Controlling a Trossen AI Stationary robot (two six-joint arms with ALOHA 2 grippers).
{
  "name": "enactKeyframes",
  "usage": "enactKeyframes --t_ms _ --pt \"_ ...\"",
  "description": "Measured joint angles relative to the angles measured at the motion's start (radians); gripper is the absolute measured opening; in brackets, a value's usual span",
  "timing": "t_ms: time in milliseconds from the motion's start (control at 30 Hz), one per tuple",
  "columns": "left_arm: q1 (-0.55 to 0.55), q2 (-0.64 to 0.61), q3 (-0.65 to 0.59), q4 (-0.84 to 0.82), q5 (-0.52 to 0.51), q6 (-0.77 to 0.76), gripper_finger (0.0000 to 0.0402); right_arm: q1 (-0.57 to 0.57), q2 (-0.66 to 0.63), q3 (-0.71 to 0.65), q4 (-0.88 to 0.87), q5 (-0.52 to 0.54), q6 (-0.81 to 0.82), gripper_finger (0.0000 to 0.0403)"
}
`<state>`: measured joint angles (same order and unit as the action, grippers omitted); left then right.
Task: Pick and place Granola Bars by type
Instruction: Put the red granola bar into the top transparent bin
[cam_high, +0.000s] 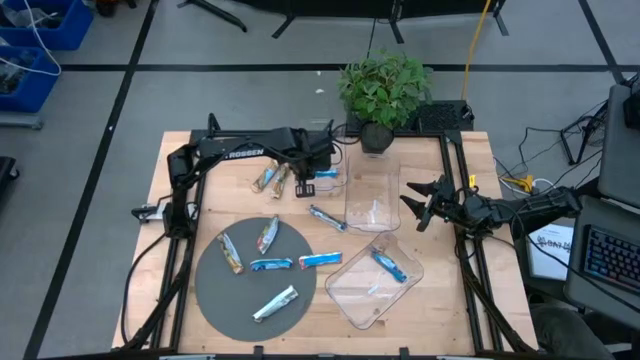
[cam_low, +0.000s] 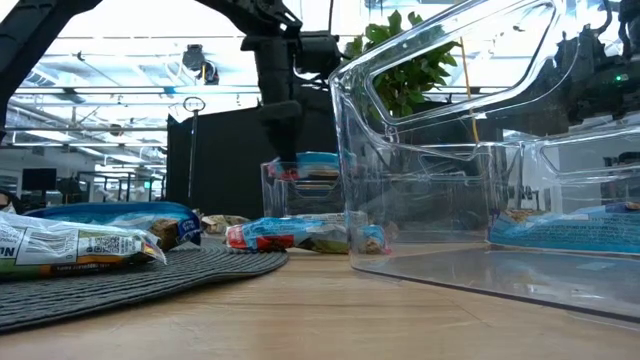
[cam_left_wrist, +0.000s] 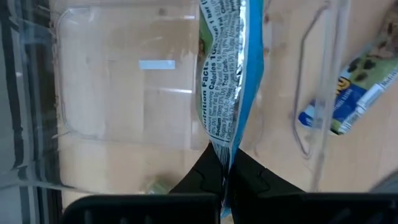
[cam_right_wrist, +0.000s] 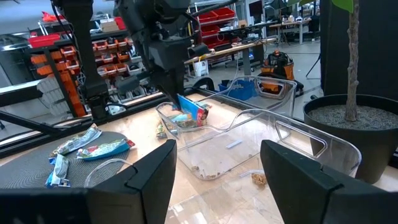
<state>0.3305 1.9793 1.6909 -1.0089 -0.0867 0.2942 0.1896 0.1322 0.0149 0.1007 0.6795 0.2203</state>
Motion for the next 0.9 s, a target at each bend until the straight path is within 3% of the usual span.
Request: enactKeyframes --t_ms 600,900 --pt "0.009 -0.005 -0.199 0.207 0.041 0.003 0.0008 0.0 0.0 0.0 0.0 0.0 0.0 0.0224" --pt "0.008 -0.001 -0.224 0.271 0.047 0.007 0.0008 0.0 0.0 0.0 0.0 0.0 0.0 0.0224"
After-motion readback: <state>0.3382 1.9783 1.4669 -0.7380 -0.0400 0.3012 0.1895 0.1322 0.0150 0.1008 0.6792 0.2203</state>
